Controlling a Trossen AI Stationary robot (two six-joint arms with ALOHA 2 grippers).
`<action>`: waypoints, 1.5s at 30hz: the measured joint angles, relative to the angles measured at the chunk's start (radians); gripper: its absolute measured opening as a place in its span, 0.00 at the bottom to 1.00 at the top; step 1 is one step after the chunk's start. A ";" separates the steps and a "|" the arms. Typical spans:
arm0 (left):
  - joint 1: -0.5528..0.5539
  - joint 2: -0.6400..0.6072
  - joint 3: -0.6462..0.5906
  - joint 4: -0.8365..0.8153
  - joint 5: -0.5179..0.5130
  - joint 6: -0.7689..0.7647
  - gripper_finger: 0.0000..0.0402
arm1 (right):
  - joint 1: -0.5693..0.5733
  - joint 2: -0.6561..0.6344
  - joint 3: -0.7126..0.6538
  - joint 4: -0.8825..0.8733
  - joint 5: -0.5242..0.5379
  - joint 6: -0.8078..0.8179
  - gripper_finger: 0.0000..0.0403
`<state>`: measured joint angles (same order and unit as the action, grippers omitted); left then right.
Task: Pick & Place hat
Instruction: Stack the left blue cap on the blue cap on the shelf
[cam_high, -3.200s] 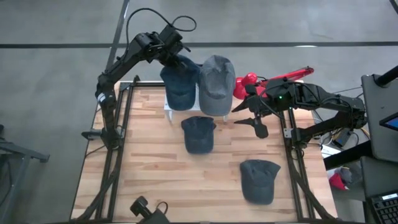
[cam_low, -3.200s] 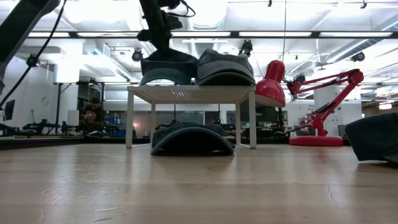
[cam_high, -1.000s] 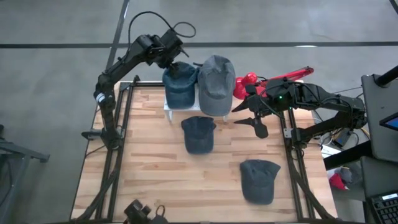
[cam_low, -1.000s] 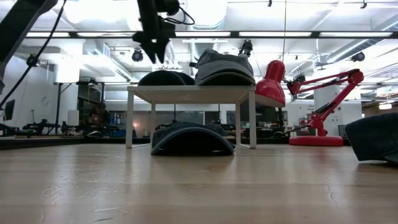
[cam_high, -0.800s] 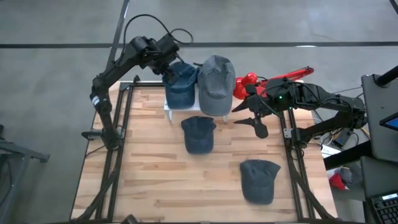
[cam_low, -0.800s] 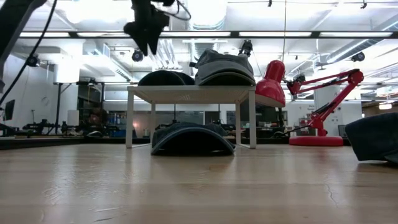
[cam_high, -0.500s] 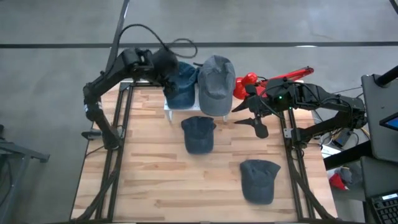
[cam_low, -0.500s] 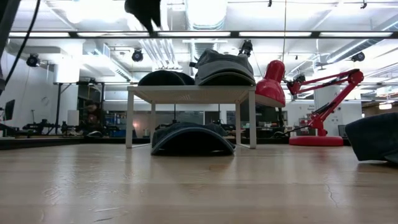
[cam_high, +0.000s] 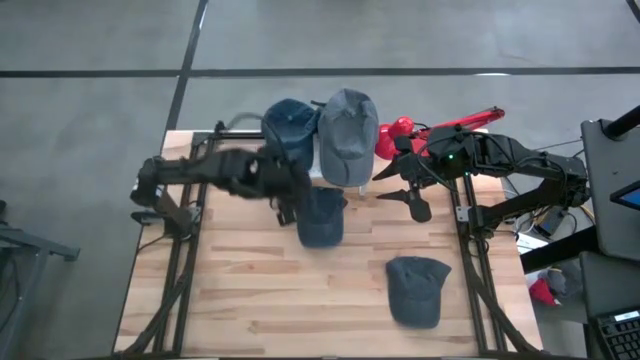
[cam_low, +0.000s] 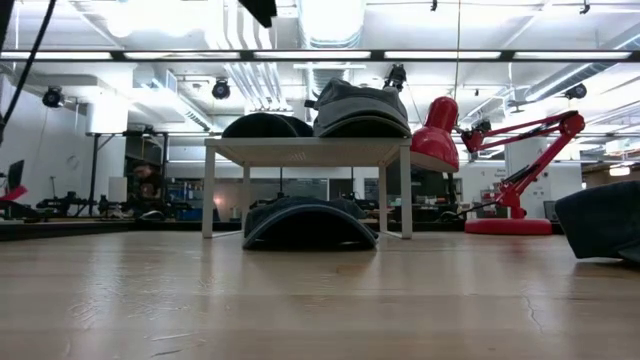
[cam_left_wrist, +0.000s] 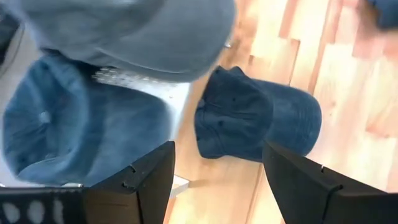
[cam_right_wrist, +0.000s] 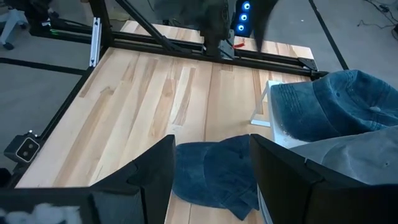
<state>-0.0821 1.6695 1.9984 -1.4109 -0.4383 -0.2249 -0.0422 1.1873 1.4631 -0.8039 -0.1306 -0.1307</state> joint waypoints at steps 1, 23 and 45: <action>-0.016 0.000 -0.035 0.020 -0.011 -0.004 0.61 | 0.000 0.000 0.000 0.000 0.000 0.000 0.50; -0.108 0.002 -0.599 0.512 -0.024 -0.282 0.61 | 0.000 0.000 -0.001 0.000 0.000 0.105 0.50; -0.089 0.025 -0.956 1.139 -0.176 -0.134 0.61 | 0.000 0.000 -0.001 -0.001 0.000 0.131 0.50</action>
<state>-0.1711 1.6947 1.0429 -0.2718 -0.6140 -0.3593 -0.0421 1.1873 1.4624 -0.8051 -0.1307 0.0006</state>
